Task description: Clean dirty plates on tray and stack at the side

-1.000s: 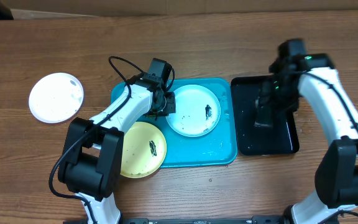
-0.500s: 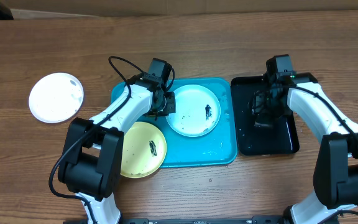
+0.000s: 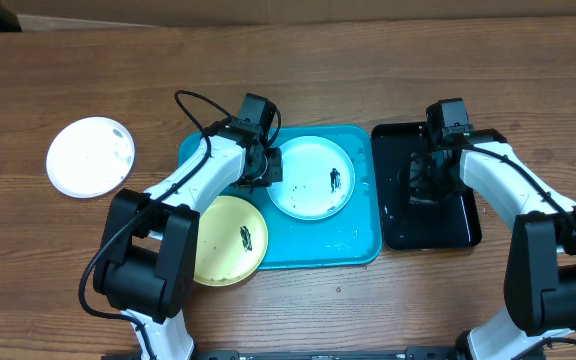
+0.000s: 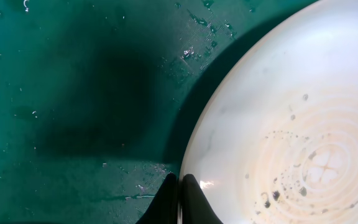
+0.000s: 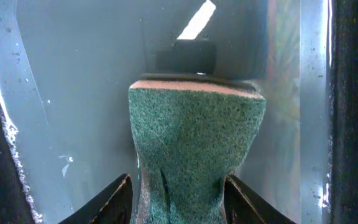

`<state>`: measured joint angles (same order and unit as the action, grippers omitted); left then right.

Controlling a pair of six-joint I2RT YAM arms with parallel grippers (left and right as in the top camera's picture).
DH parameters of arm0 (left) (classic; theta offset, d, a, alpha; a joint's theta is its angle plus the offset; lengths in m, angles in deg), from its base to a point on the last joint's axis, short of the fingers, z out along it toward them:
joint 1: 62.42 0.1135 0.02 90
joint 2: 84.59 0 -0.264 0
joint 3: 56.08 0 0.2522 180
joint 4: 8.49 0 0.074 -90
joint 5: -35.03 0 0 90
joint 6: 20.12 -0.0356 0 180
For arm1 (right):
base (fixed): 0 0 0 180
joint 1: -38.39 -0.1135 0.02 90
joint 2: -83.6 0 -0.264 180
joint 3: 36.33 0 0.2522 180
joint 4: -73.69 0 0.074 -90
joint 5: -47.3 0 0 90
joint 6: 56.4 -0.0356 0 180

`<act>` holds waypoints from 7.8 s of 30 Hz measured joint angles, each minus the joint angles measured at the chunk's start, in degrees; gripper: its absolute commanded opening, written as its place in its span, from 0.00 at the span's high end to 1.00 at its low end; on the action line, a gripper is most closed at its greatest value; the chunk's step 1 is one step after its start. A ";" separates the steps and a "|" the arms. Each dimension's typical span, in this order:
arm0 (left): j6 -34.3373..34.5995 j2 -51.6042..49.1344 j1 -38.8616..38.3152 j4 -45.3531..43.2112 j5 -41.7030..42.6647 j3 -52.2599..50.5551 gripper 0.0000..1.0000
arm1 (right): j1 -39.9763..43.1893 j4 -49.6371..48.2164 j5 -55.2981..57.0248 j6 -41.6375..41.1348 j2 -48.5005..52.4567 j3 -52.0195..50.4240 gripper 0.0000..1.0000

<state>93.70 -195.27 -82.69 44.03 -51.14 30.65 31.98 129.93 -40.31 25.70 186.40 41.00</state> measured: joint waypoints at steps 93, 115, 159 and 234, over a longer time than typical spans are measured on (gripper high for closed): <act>1.55 -0.02 1.51 3.17 -0.26 -0.22 0.96 | 0.04 20.13 -0.17 -1.05 -1.79 11.87 0.96; 1.57 -0.02 1.51 2.03 1.25 -0.24 0.96 | 0.07 25.18 -3.48 -1.11 -2.03 15.47 0.96; 1.57 -0.02 0.74 1.86 6.27 -0.31 0.96 | -2.67 17.90 0.15 -4.13 -2.19 7.08 0.96; 1.60 -0.02 0.76 1.07 6.62 -0.31 0.96 | -22.69 1.07 -0.42 -15.56 13.94 15.87 0.96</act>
<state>95.29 -195.29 -81.92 45.10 -44.51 30.34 9.29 131.00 -40.73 10.13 200.35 56.87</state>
